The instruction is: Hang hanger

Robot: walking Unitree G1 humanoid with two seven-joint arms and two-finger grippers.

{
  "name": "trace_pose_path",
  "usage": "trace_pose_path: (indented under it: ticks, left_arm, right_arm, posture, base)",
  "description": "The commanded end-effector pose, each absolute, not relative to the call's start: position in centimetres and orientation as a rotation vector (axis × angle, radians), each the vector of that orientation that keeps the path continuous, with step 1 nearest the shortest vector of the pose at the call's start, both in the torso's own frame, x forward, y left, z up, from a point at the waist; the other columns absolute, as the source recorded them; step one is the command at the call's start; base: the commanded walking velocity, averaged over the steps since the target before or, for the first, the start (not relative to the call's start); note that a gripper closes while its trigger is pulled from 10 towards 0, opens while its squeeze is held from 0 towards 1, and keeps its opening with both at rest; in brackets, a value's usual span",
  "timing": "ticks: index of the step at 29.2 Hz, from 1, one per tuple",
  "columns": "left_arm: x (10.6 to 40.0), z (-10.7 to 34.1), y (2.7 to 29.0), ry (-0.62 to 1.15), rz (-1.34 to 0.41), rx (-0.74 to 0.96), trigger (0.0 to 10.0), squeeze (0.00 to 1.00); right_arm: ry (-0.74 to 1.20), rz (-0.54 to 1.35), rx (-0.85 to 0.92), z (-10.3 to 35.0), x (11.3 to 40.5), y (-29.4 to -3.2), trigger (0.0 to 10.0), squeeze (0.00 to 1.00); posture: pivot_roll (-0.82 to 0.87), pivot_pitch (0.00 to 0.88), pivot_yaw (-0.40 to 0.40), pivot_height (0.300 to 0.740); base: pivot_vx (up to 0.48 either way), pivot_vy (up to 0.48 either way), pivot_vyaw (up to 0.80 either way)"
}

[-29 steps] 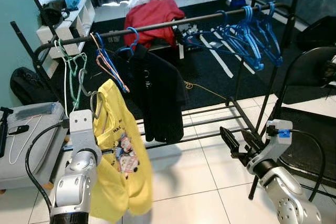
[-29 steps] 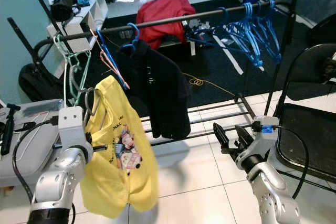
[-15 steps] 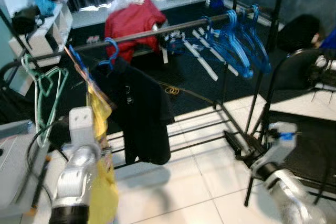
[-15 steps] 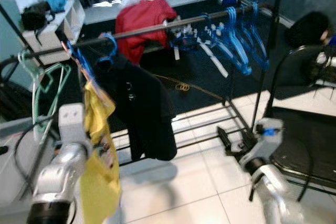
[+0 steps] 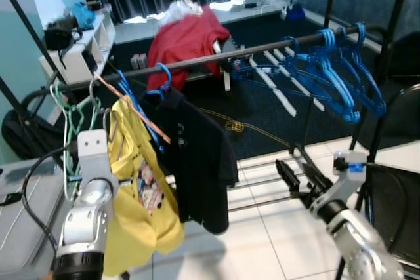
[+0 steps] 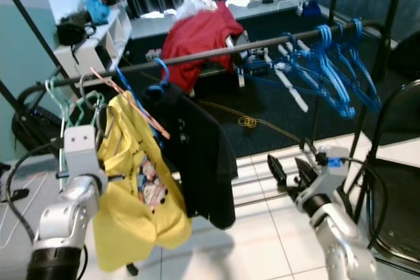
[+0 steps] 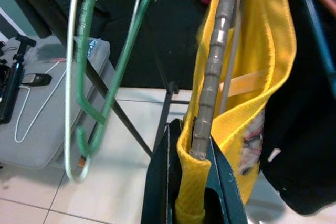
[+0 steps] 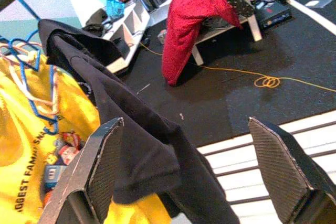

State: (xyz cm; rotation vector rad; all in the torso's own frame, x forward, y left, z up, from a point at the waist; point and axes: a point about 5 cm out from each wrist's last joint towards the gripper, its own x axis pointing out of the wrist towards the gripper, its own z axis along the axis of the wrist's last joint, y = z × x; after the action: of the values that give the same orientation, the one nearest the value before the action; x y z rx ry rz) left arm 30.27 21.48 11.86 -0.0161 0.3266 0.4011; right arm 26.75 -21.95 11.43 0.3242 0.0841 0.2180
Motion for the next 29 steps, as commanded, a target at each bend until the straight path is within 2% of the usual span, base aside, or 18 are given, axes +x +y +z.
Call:
trace_pose_path:
  ticks: [1,19,29]
  left_arm:
    - [30.4,12.3,21.9,0.300,0.427,-0.010,10.0,0.00]
    - [30.7,11.4,22.1,0.347,0.459,-0.032,10.0,0.00]
    - [30.9,11.9,23.7,0.305,0.539,-0.069,10.0,0.00]
  right_arm:
    - [0.103,0.239,0.333,11.1,26.7,-21.3,10.0,0.00]
    - [0.101,0.233,0.330,11.0,26.8,-21.3,10.0,0.00]
    - [0.102,0.234,0.330,10.9,26.9,-21.3,10.0,0.00]
  posture:
    - [-0.15,0.000,0.123,0.740]
    - [-0.16,0.000,0.126,0.740]
    - [-0.16,0.000,0.127,0.740]
  base:
    - [0.251,0.000,0.00]
    - [0.000,0.000,0.00]
    - [0.000,0.000,0.00]
